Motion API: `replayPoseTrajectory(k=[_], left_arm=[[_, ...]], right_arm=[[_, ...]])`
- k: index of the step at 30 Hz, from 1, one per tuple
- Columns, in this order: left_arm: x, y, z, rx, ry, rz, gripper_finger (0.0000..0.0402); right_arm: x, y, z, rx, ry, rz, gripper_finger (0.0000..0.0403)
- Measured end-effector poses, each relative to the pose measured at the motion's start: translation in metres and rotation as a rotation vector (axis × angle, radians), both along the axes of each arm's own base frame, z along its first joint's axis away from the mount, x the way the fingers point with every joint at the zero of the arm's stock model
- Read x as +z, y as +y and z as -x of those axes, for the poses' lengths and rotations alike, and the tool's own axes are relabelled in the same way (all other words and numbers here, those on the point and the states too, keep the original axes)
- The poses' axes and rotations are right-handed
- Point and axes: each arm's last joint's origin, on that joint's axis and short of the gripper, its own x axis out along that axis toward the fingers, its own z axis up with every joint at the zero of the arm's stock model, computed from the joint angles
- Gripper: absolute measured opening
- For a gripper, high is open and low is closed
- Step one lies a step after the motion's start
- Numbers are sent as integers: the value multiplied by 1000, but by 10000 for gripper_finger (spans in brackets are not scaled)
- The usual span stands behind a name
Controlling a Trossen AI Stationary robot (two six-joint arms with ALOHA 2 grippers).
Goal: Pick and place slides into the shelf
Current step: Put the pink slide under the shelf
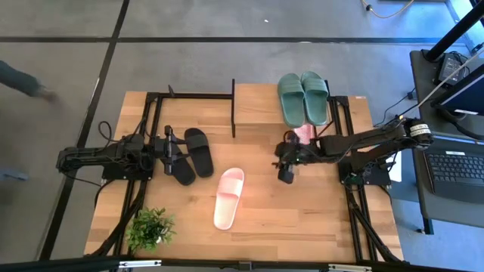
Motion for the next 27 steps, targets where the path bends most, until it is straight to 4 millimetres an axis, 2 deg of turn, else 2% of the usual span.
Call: replayPoseTrajectory(k=[6, 11, 18, 22, 27], left_arm=[[0, 0, 0, 0, 0, 0, 204], [0, 0, 0, 0, -1, 6, 204], [0, 0, 0, 0, -1, 7, 204], [0, 0, 0, 0, -1, 7, 204], [0, 0, 0, 0, -2, 7, 204]], right_arm=[[8, 37, -31, 150, -59, 26, 200], [6, 66, -72, 238, -35, 61, 200], [-6, 99, -125, 275, 72, 144, 200], [-15, 117, -145, 278, 131, 196, 200], [-23, 128, -164, 266, 141, 245, 200]])
